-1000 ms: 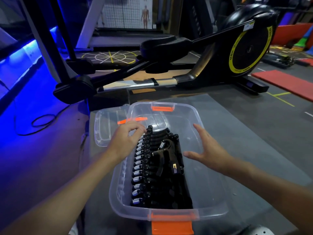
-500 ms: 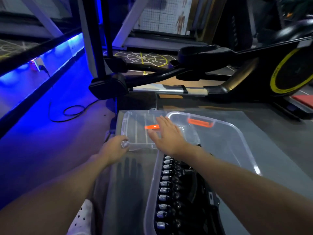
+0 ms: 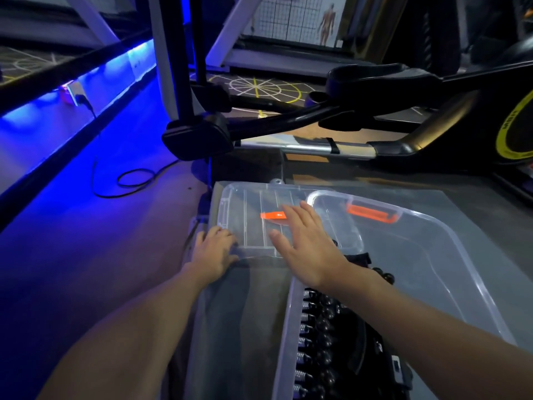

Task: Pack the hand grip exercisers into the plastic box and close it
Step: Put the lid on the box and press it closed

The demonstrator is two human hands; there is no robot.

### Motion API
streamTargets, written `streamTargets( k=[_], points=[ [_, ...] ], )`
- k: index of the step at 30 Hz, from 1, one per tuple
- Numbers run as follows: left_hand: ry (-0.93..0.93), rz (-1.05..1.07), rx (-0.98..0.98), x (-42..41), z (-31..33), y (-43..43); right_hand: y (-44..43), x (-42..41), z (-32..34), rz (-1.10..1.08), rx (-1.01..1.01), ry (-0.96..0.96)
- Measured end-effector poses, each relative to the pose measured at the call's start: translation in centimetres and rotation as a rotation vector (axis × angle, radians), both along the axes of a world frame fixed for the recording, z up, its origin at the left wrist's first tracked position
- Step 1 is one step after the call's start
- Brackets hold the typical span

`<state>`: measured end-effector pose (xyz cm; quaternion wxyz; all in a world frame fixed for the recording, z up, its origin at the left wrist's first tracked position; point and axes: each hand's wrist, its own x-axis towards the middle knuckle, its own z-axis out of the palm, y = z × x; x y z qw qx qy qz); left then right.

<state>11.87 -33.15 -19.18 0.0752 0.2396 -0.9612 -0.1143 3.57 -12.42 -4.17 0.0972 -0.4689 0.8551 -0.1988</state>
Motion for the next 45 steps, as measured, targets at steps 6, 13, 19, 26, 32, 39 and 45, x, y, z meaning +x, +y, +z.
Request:
streamTargets(
  k=[6,13,19,26,32,39,45],
  points=[
    [0.200,-0.144,-0.095,3.2,3.6,0.1,-0.1,0.2,0.1,0.008,-0.031,0.000],
    [0.427,0.313,0.073,5.6,16.5,5.9,0.5,-0.1,1.9,-0.026,-0.006,-0.134],
    [0.505,0.248,0.124,8.9,24.9,14.2,4.7,0.0,7.9,-0.196,-0.461,-0.460],
    [0.467,-0.015,0.105,9.4,27.9,24.6,13.0,-2.2,12.1,-0.446,-0.607,-0.551],
    [0.357,-0.149,0.078,8.9,27.5,30.3,17.3,-3.5,10.8,-0.590,-0.563,-0.668],
    [0.395,-0.247,0.133,7.6,25.3,28.5,20.4,-4.1,8.9,-0.700,-0.446,-0.841],
    [0.015,-0.150,0.113,8.9,20.9,24.0,22.8,-5.7,7.0,-0.727,-0.418,-0.745]
  ],
)
